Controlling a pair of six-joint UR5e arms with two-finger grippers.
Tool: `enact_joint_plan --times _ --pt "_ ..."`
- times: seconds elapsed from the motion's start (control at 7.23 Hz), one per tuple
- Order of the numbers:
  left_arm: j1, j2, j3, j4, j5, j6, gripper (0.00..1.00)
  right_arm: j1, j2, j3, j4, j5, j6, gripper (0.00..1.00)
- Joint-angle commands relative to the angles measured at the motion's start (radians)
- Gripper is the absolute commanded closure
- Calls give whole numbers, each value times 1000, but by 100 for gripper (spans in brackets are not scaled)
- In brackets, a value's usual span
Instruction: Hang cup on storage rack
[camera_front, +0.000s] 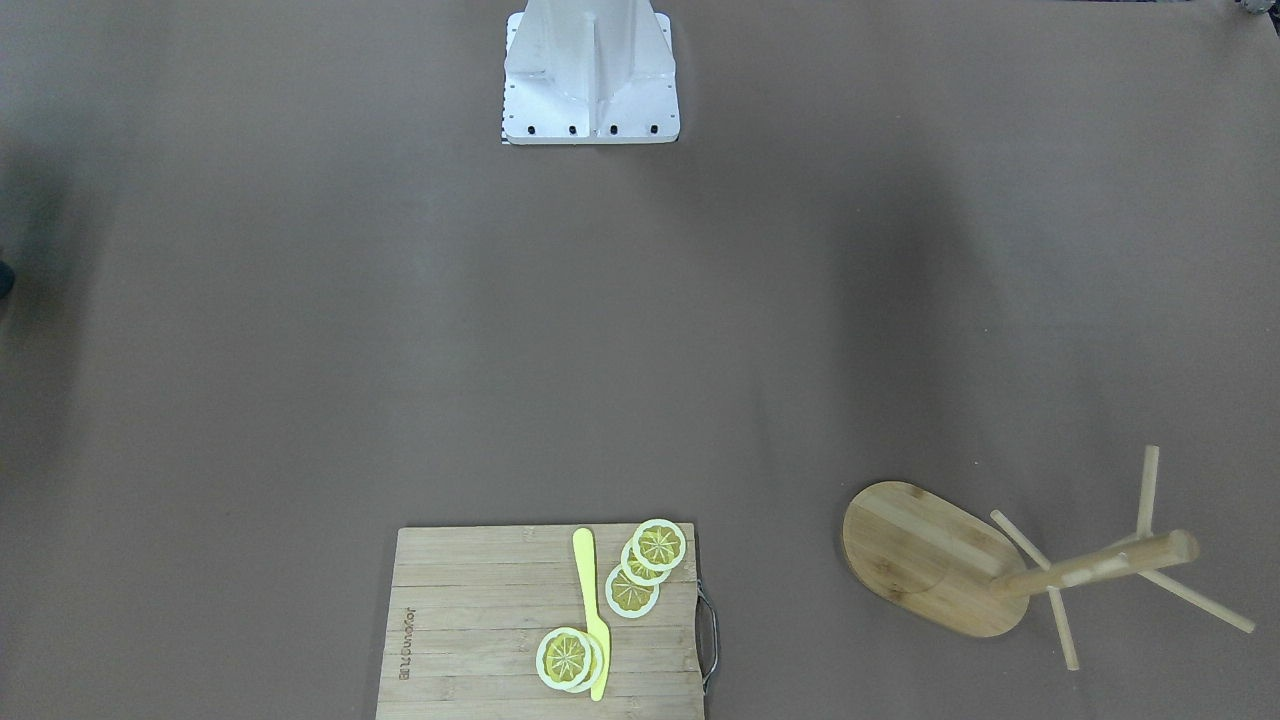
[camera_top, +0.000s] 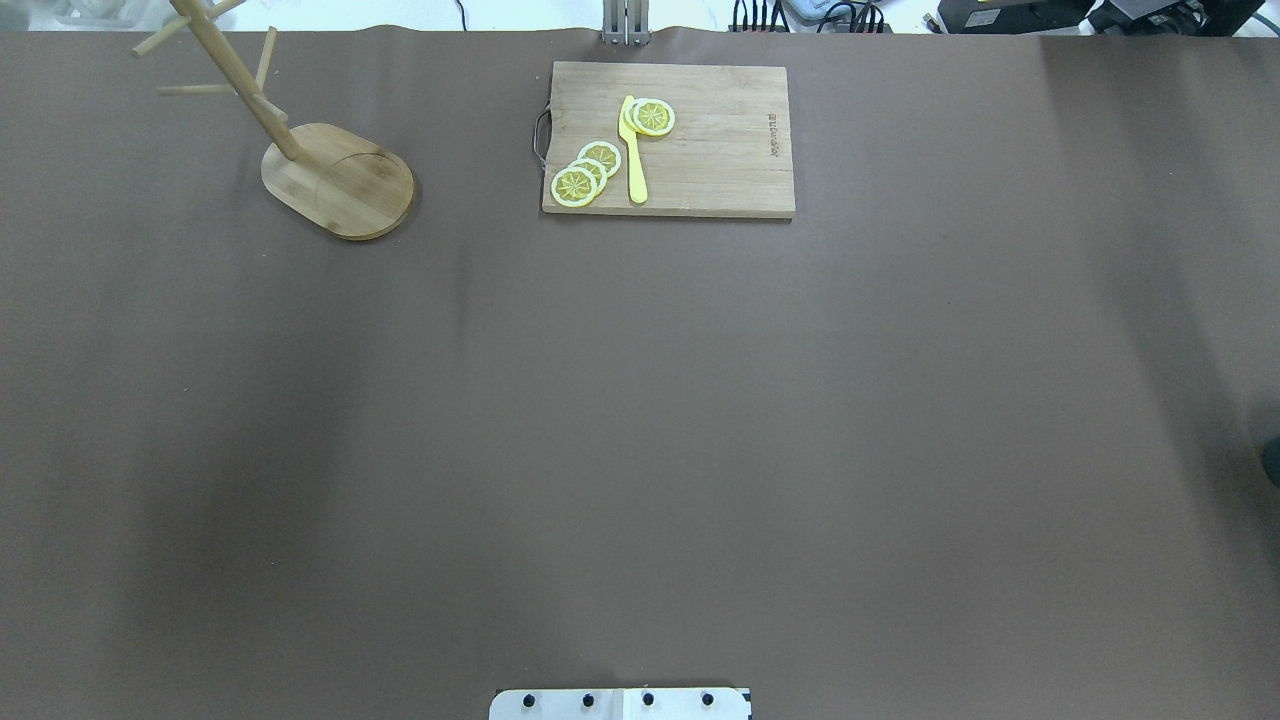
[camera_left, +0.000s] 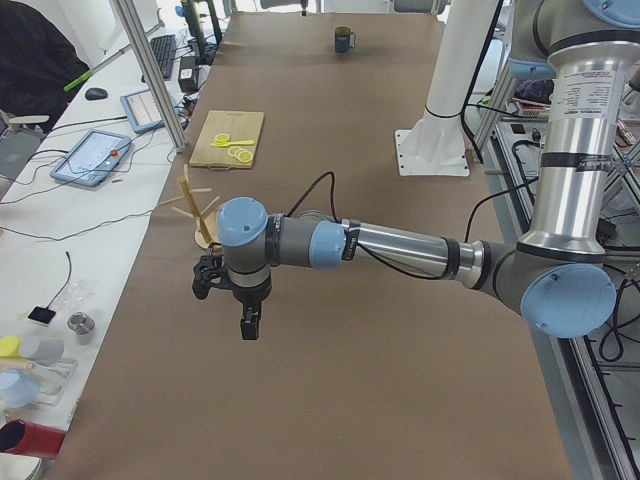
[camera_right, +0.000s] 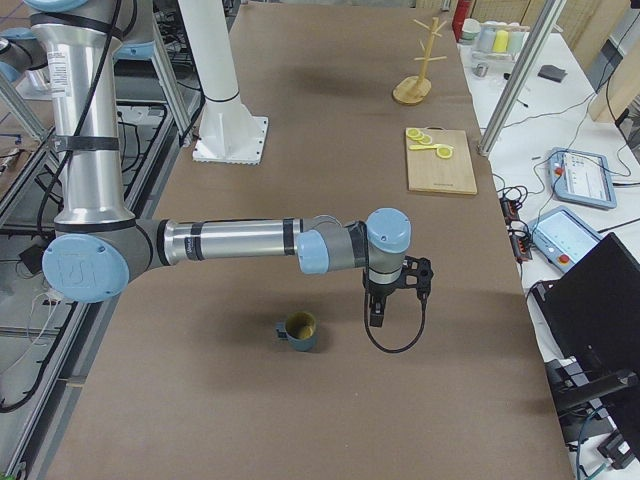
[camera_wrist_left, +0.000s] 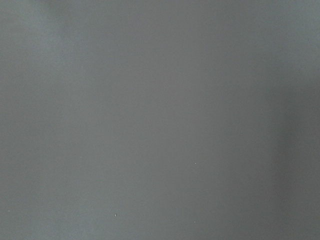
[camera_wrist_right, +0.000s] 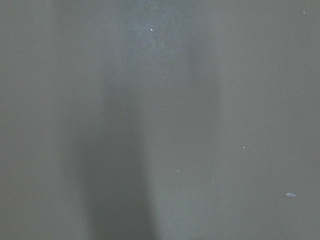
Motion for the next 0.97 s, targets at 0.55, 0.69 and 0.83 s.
enact_joint_plan --times 0.55,0.69,0.83 --pt "2 -12 -29 7 103 2 1 -2 8 -9 -2 -8 -1 0" --pt "2 -15 -13 -11 15 -7 2 -2 8 -13 -2 -8 -4 0" --pt "2 -16 -22 -8 -12 -1 1 -2 3 -23 -5 12 -4 0"
